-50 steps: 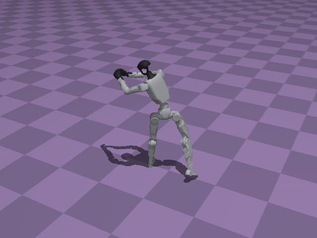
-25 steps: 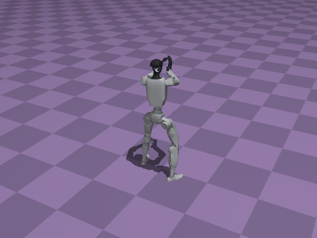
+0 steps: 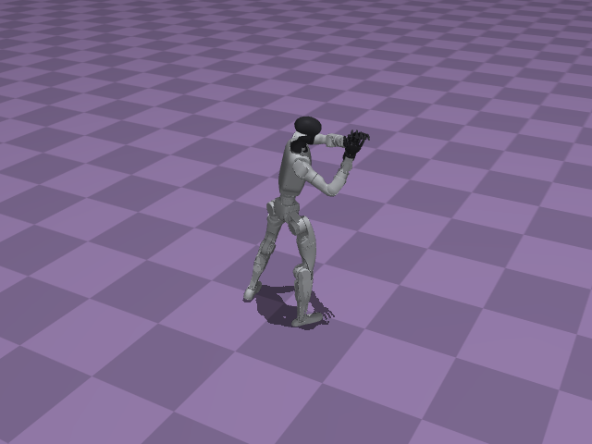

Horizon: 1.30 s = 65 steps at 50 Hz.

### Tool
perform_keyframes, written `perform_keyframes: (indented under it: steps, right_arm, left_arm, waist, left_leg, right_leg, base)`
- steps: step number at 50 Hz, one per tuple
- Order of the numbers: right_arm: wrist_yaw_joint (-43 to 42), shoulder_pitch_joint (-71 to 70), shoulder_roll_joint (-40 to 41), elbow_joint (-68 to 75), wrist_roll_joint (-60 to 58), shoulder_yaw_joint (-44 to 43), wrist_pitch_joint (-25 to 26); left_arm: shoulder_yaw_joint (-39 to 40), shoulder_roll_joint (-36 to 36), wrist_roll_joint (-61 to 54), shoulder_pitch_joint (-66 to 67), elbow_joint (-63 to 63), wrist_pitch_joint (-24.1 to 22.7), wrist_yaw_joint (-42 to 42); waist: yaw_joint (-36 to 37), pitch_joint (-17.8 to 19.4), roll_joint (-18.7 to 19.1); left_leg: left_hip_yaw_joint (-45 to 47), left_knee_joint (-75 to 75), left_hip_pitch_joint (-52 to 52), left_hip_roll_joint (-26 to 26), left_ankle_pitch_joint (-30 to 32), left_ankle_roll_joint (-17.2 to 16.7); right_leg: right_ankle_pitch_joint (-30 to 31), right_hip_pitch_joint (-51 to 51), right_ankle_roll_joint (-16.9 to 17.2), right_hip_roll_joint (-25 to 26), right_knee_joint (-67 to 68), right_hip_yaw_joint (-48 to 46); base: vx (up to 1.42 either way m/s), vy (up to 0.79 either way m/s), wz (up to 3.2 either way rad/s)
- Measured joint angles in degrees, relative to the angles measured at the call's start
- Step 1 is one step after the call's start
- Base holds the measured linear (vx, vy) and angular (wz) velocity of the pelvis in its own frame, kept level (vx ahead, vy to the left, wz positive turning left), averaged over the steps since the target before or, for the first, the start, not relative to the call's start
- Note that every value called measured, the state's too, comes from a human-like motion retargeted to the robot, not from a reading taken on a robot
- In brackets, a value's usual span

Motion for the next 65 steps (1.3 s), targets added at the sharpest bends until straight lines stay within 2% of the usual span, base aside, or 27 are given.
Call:
perform_keyframes:
  steps: [3,7,15,21,30,35,45,50,58,62,65]
  right_arm:
    - [-0.2,-1.8,-5.3,-5.6,-4.7,-2.7,1.1]
    - [0.2,-1.8,-10.3,-11.8,-9.1,-6.9,2.1]
    - [-0.8,-4.5,-23.3,-19.3,-21.3,-10.0,6.5]
    - [-1.6,-6.5,-27.7,-20.7,-27.0,-9.9,8.0]
    - [-0.8,-6.7,-31.9,-22.8,-28.8,-10.2,8.3]
    - [-1.1,-6.5,-33.4,-23.8,-30.6,-12.3,8.6]
    - [-1.1,-4.7,-36.3,-26.8,-32.7,-17.0,8.5]
    - [-0.9,-4.2,-38.9,-27.0,-33.7,-18.0,9.3]
    - [-1.5,-3.3,-42.0,-26.2,-34.6,-19.2,10.0]
    - [-2.6,-1.4,-43.7,-24.4,-32.2,-19.8,9.8]
    - [-4.8,0.4,-41.5,-22.1,-28.5,-20.3,8.7]
  left_arm:
    - [0.5,-2.5,3.3,-4.1,-3.1,-0.5,3.7]
    - [0.8,-3.5,7.5,-9.3,-6.3,-0.3,5.3]
    - [-1.0,-6.4,10.6,-20.1,-9.3,-0.4,9.2]
    - [0.1,-7.0,11.9,-22.0,-10.1,-0.7,10.3]
    - [0.0,-6.9,12.9,-22.8,-11.6,-1.1,10.9]
    - [0.0,-6.3,14.6,-25.5,-12.3,-0.9,10.4]
    - [-0.6,-8.3,15.3,-29.1,-13.4,-1.6,10.7]
    - [0.2,-9.1,17.7,-29.6,-12.4,0.4,11.2]
    - [0.5,-10.4,18.1,-30.4,-11.3,0.4,11.5]
    - [0.4,-10.8,20.3,-32.2,-8.5,1.8,11.3]
    - [-0.2,-12.1,20.3,-33.2,-5.4,2.4,10.8]
  waist:
    - [-2.7,0.1,3.0]
    - [-6.3,-0.1,4.8]
    - [-7.5,-0.4,5.0]
    - [-7.1,-1.3,5.3]
    - [-8.6,-1.7,7.0]
    - [-9.6,-1.4,7.7]
    - [-8.2,-1.7,7.7]
    - [-8.3,-1.9,7.9]
    - [-9.4,-1.0,8.8]
    - [-10.3,0.1,9.2]
    - [-10.6,0.8,9.5]
  left_leg:
    - [4.2,-1.5,2.5,0.3,1.0,-0.7]
    - [7.5,-2.1,5.0,0.3,3.3,-2.0]
    - [12.7,2.2,7.7,-0.7,8.2,0.7]
    - [14.2,5.3,9.6,-1.0,11.5,2.0]
    - [15.3,6.2,12.0,-1.2,15.1,2.7]
    - [13.0,7.6,11.8,-0.9,17.8,1.9]
    - [2.0,12.6,8.8,-0.7,24.0,-0.9]
    - [-3.0,13.8,7.8,-1.5,25.8,-2.0]
    - [-7.2,13.4,8.0,-3.5,23.2,-2.1]
    - [-9.2,11.6,7.9,-4.9,18.2,-0.7]
    - [-9.0,9.3,8.4,-5.3,13.2,0.3]
  right_leg:
    - [1.4,0.7,2.3,1.2,-3.3,2.2]
    - [2.4,1.4,2.3,2.2,-6.4,5.8]
    - [3.2,1.8,2.7,1.4,-8.6,13.5]
    - [4.4,2.2,2.2,1.8,-10.3,19.9]
    - [5.5,3.1,2.3,2.7,-12.2,25.2]
    - [5.7,3.4,2.4,3.1,-12.6,27.1]
    - [6.6,3.3,2.1,4.0,-13.3,31.7]
    - [6.8,3.3,2.4,4.2,-13.3,33.5]
    - [7.3,2.8,2.9,4.6,-13.1,35.3]
    - [7.6,2.2,3.4,4.3,-13.0,34.1]
    - [7.6,1.7,3.7,4.1,-12.9,31.9]
  base:
    - [0.15,-0.05,-0.89]
    - [0.15,-0.05,-0.89]
    - [0.14,-0.05,-0.88]
    - [0.12,-0.04,-0.97]
    - [0.11,-0.02,-0.55]
    - [0.07,0.0,-0.38]
    - [0.05,0.0,-0.45]
    - [0.04,0.02,-0.34]
    - [0.0,0.04,-0.24]
    - [-0.08,0.09,0.22]
    - [-0.14,0.11,0.57]
